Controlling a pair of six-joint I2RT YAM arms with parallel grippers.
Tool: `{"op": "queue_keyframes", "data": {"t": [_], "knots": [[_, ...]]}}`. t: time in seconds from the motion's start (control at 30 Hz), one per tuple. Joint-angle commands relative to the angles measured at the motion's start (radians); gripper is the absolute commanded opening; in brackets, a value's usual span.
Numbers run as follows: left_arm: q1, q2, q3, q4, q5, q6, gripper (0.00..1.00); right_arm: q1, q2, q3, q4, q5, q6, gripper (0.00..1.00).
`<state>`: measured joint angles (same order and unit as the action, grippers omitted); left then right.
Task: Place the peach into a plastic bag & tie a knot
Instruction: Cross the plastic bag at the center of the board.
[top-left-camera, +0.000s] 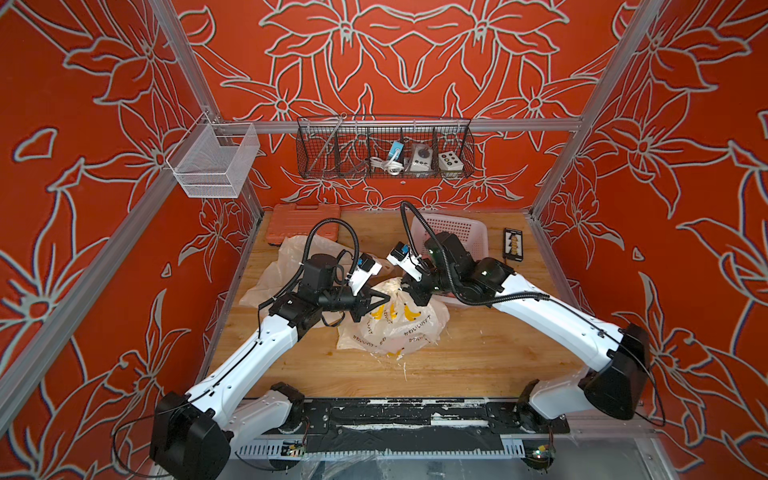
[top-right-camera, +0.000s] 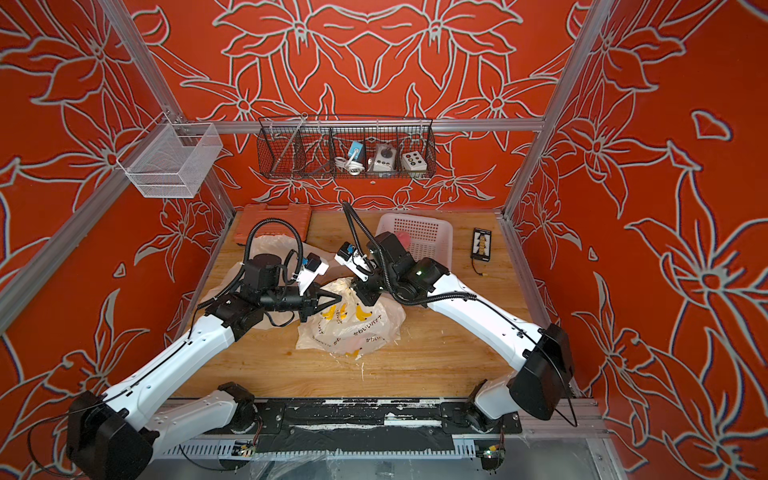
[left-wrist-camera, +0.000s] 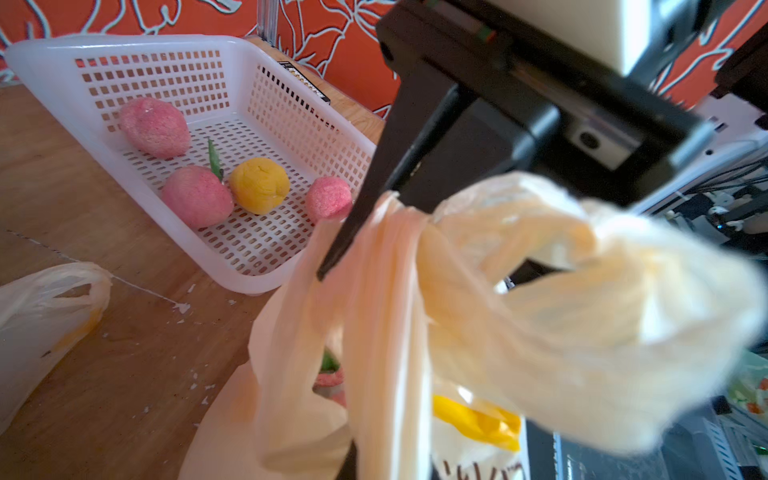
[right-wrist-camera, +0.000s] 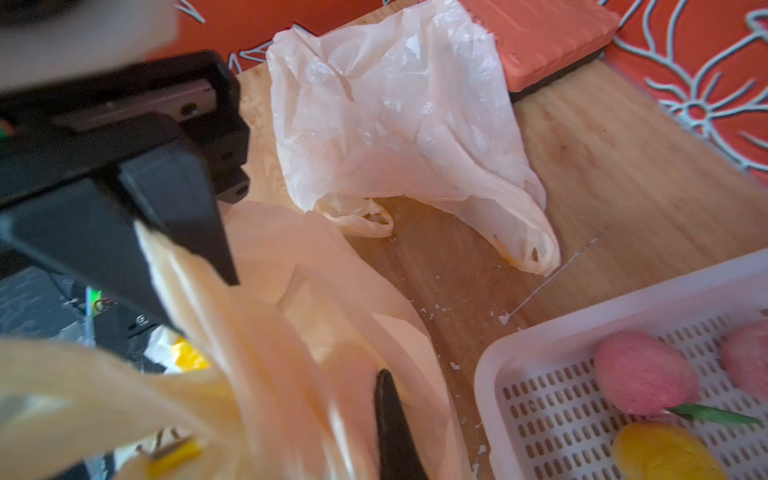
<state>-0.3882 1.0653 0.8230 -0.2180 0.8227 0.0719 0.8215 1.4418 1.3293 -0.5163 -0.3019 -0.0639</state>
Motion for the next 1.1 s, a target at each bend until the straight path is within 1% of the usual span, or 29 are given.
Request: {"op": "queue_keyframes", "data": {"t": [0.0, 0.03, 0.1, 0.17, 0.27, 0.3, 0.4, 0.43, 0.57, 0.6, 0.67, 0.7, 0.73, 0.8, 0.87, 0.93, 1.07], "knots": [[0.002, 0.001, 0.018, -0.063, 0.099, -0.024, 0.0, -0.026, -0.035, -0.022, 0.057, 0.21, -0.006, 0.01], [0.002, 0.006, 0.024, -0.065, 0.102, -0.026, 0.0, -0.028, -0.033, -0.021, 0.061, 0.209, -0.007, 0.02], [0.002, 0.023, 0.03, -0.032, 0.122, -0.052, 0.0, -0.026, -0.028, -0.021, 0.084, 0.169, 0.007, 0.03], [0.0, 0.047, 0.021, 0.065, 0.155, -0.124, 0.0, -0.019, -0.033, -0.045, 0.138, 0.158, 0.04, 0.03], [-0.024, 0.095, 0.016, 0.203, 0.198, -0.242, 0.0, -0.015, -0.063, -0.132, 0.305, 0.185, 0.134, 0.03], [-0.039, 0.103, 0.016, 0.238, 0.199, -0.264, 0.0, -0.015, -0.074, -0.163, 0.37, 0.187, 0.163, 0.03], [-0.084, 0.131, 0.022, 0.31, 0.192, -0.305, 0.0, -0.015, -0.097, -0.223, 0.517, 0.142, 0.228, 0.05], [-0.094, 0.14, 0.025, 0.323, 0.191, -0.314, 0.04, -0.016, -0.106, -0.234, 0.551, 0.136, 0.253, 0.06], [-0.11, 0.155, 0.02, 0.372, 0.194, -0.347, 0.3, -0.035, -0.146, -0.361, 0.813, 0.047, 0.351, 0.08], [-0.109, 0.144, 0.013, 0.37, 0.193, -0.34, 0.36, -0.043, -0.155, -0.4, 0.891, 0.009, 0.361, 0.08], [-0.109, 0.105, 0.002, 0.332, 0.179, -0.3, 0.46, -0.049, -0.17, -0.473, 1.021, -0.048, 0.346, 0.06], [-0.109, 0.078, -0.008, 0.313, 0.172, -0.276, 0.51, -0.051, -0.177, -0.512, 1.089, -0.056, 0.346, 0.05], [-0.109, 0.055, -0.018, 0.3, 0.167, -0.261, 0.53, -0.054, -0.18, -0.538, 1.13, -0.058, 0.349, 0.05], [-0.107, 0.003, -0.031, 0.261, 0.156, -0.237, 0.66, -0.065, -0.179, -0.572, 1.189, -0.063, 0.37, 0.04], [-0.106, -0.049, -0.029, 0.191, 0.152, -0.205, 0.74, -0.071, -0.172, -0.593, 1.239, -0.06, 0.377, 0.03], [-0.099, -0.125, -0.024, 0.104, 0.124, -0.177, 0.81, -0.073, -0.166, -0.6, 1.268, -0.061, 0.375, 0.02], [-0.056, -0.247, -0.02, -0.019, 0.036, -0.159, 0.87, -0.077, -0.16, -0.602, 1.263, -0.075, 0.353, 0.01]]}}
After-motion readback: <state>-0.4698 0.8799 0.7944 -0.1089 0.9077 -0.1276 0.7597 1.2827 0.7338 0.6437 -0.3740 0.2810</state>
